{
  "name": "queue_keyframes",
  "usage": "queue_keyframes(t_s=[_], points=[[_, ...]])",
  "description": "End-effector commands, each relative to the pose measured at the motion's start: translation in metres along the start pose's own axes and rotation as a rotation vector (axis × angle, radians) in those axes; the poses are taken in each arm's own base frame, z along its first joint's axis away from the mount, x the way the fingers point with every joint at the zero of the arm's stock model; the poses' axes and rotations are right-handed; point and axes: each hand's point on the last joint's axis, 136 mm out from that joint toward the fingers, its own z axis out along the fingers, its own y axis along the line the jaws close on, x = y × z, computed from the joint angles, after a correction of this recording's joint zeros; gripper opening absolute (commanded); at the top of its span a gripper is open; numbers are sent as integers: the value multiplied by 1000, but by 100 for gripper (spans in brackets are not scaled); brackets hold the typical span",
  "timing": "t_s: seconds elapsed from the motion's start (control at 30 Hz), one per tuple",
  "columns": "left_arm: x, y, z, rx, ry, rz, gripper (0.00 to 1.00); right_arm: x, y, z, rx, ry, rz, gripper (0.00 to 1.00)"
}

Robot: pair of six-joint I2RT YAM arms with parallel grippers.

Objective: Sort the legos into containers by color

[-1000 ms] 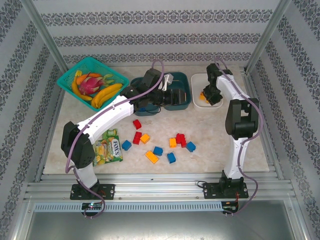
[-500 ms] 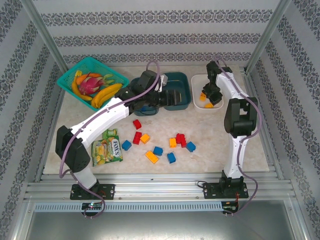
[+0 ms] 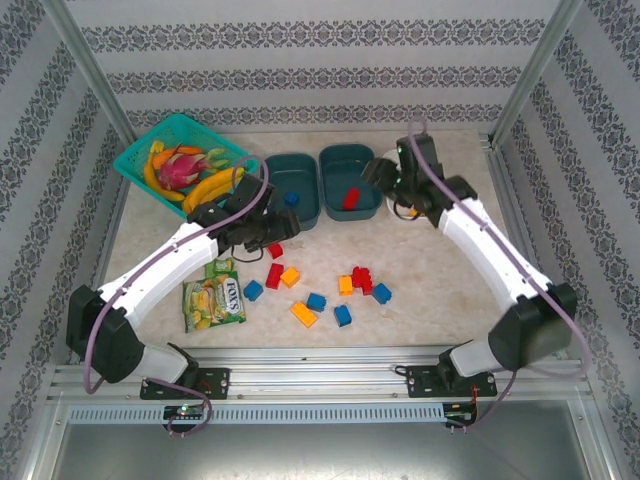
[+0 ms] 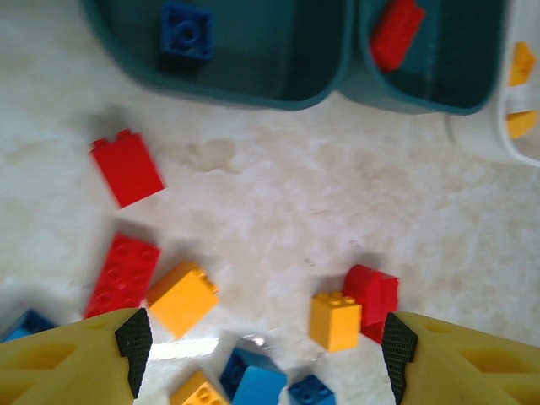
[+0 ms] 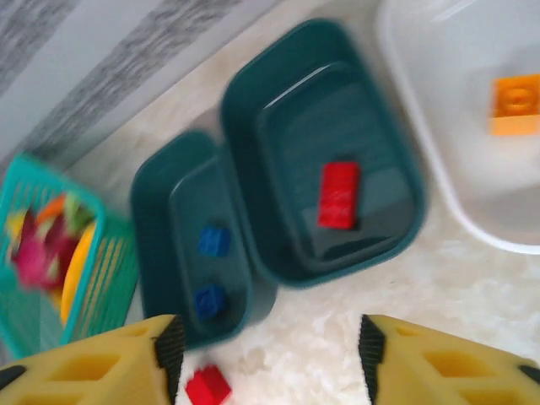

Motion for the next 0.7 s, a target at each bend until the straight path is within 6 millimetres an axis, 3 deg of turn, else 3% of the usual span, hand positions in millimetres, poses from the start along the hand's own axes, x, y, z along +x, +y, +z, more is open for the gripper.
queue_keyframes(t_s=[0.0,0.17,0.33,0.47,0.67], points=[[4,30,-7,-80,-14,-68,75,39,35,-4,-152,44,-259,66],[11,43,16,-113,29,-99,76,100,42,-14,-272,146,-324,69],[9,48,54,-197,84,-128,74,137,60,-26,-405,136,-468,79],[6,52,78,-244,100,-146,73,148,59,-31,-442,80,-511,94],[2,68,100,-340,99,-146,70,152,53,-37,-437,89,-505,97]])
